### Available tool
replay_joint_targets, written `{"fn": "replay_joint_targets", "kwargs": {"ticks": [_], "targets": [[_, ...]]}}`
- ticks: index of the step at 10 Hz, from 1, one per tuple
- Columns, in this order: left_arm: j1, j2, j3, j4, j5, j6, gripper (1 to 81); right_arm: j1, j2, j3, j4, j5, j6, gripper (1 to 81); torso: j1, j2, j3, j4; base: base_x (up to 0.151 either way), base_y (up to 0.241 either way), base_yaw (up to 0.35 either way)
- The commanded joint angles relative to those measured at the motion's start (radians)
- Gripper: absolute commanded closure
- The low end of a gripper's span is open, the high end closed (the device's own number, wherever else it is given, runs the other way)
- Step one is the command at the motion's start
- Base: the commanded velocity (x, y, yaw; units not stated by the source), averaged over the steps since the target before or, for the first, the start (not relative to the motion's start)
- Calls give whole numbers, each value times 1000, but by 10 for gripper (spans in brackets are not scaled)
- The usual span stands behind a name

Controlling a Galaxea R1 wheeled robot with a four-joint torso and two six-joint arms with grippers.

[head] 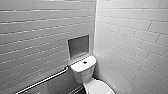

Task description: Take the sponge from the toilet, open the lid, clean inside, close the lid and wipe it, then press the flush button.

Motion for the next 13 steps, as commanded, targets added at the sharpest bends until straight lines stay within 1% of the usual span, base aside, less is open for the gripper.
{"fn": "replay_joint_targets", "kwargs": {"ticks": [1, 3, 7, 8, 9, 10, 12, 13], "targets": [[-5, -7, 11, 7, 63, 2, 10, 10, -8, 8, -18, -64, 2, 811, -64, 100, -1, 0, 0, 0, 0], [-5, -7, 11, 9, 62, 2, 10, 10, 3, -13, -15, -64, 2, 811, -74, 114, 19, 0, 0, 0, 0], [-8, -9, 11, 7, 60, 2, 10, 3, 14, -32, -15, -64, 2, 811, -160, 247, 26, 0, 0, 0, 0], [-8, -9, 8, 6, 60, 2, 10, 4, 14, -32, -17, -64, 2, 811, -121, 187, 26, 0, 0, 0, 0], [-8, -9, 5, 6, 60, 2, 10, 4, 14, -29, -20, -64, 2, 811, -141, 217, 96, 0, 0, 0, 0], [-8, -9, 4, 6, 59, 2, 10, 4, 14, -29, -21, -64, 0, 811, -147, 226, 132, 0, 0, 0, 0], [-10, -9, 4, 4, 59, 2, 10, 3, 14, -33, -23, -65, 0, 811, -153, 241, 181, 0, 0, 0, 0], [-16, -7, 1, 1, 60, 2, 10, 3, 15, -35, -24, -70, -4, 811, -155, 241, 120, 0, 0, 0, 0]]}}
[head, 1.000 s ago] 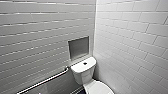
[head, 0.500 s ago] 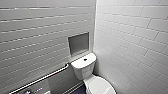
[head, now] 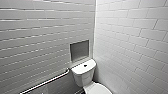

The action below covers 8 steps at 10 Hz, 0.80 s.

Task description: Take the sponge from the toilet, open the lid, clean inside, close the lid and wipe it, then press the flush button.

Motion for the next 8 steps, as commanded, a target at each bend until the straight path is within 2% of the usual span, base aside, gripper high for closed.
{"fn": "replay_joint_targets", "kwargs": {"ticks": [1, 2, 3, 4, 5, 6, 7, 8], "targets": [[-27, -6, -13, -3, 60, 0, 10, 23, 2, 7, -23, -75, -8, 811, 0, 0, -1, 0, 0, 0, 0], [-33, 0, -39, -6, 60, -6, 10, 31, 15, -15, -22, -121, -8, 811, -1, 0, 7, 0, 0, 0, 0], [-34, 19, -77, -6, 61, -7, 10, 43, 36, -64, -17, -205, 1, 811, -1, 0, 17, 0, 0, 0, 0], [-37, 38, -116, -6, 60, -7, 10, 39, 65, -111, -14, -244, 6, 811, -1, 0, 16, 0, 0, 0, 0], [-42, 57, -151, -5, 61, -9, 10, 22, 103, -192, -23, -238, 7, 811, -1, 0, 16, 0, 0, 0, 0], [-48, 74, -177, -3, 61, -9, 10, 11, 137, -254, -51, -233, 4, 811, -2, 0, 16, 0, 0, 0, 0], [-54, 82, -182, -2, 61, -7, 10, 9, 145, -256, -151, -230, 6, 811, -2, 0, 16, 0, 0, 0, 0], [-59, 85, -181, -2, 61, -7, 10, 16, 143, -243, -198, -230, 6, 811, -2, 0, 16, 0, 0, 0, 0]]}}
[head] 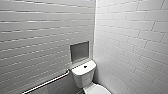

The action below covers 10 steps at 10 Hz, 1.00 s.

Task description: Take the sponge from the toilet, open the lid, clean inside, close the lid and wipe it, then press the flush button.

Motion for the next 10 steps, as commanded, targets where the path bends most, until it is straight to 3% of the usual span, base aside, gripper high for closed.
{"fn": "replay_joint_targets", "kwargs": {"ticks": [1, 4, 5, 6, 7, 10], "targets": [[-40, -4, 2, -4, 54, -2, 10, 27, 28, 17, -159, -74, -6, 811, 0, 0, 0, 0, 0, 0, 0], [-49, 8, 8, -4, 53, -3, 10, 59, 51, 2, -156, -126, -6, 811, 0, 0, 0, 0, 0, 0, 0], [-52, 4, 17, -4, 53, -3, 10, 65, 48, -2, -160, -182, -9, 811, 0, 0, 0, 0, 0, 0, 0], [-52, -16, 63, 2, 41, -2, 10, 54, 36, 38, -169, -159, -9, 811, 0, 0, 0, 0, 0, 0, 0], [-52, -45, 117, 1, 20, -2, 10, 44, 8, 103, -168, -114, -9, 811, 0, 0, 0, 0, 0, 0, 0], [-52, -140, 257, -4, 4, -3, 10, 47, -146, 396, -170, -83, -7, 811, 0, 0, 0, 0, 0, 0, 0]]}}
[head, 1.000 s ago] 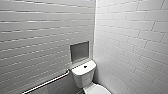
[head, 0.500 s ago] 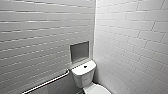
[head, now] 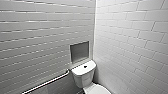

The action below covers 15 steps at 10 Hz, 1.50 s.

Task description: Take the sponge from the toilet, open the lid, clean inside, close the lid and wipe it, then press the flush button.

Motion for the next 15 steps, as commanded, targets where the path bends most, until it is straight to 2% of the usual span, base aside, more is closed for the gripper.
{"fn": "replay_joint_targets", "kwargs": {"ticks": [1, 4, 10, 12, 15], "targets": [[-34, -72, 81, -3, 26, 0, 10, 25, -133, 283, -18, 0, -3, 811, 0, 0, 0, 0, 0, 0, 0], [-34, -75, 79, 1, 3, 0, 10, 24, -132, 280, -12, 0, 0, 811, 0, 0, 0, 0, 0, 0, 0], [-34, -77, 76, 2, 2, 0, 10, 22, -130, 224, -8, 3, 3, 811, 0, 0, 0, 0, 0, 0, 0], [-34, -79, 78, 1, 2, 0, 10, 18, -138, 167, -2, 18, 6, 811, -1, 0, 0, 0, 74, 0, 0], [-34, -80, 81, -1, 2, 0, 10, 18, -152, 158, -3, 20, 8, 811, -1, 0, 0, 0, 89, 0, 0]]}}
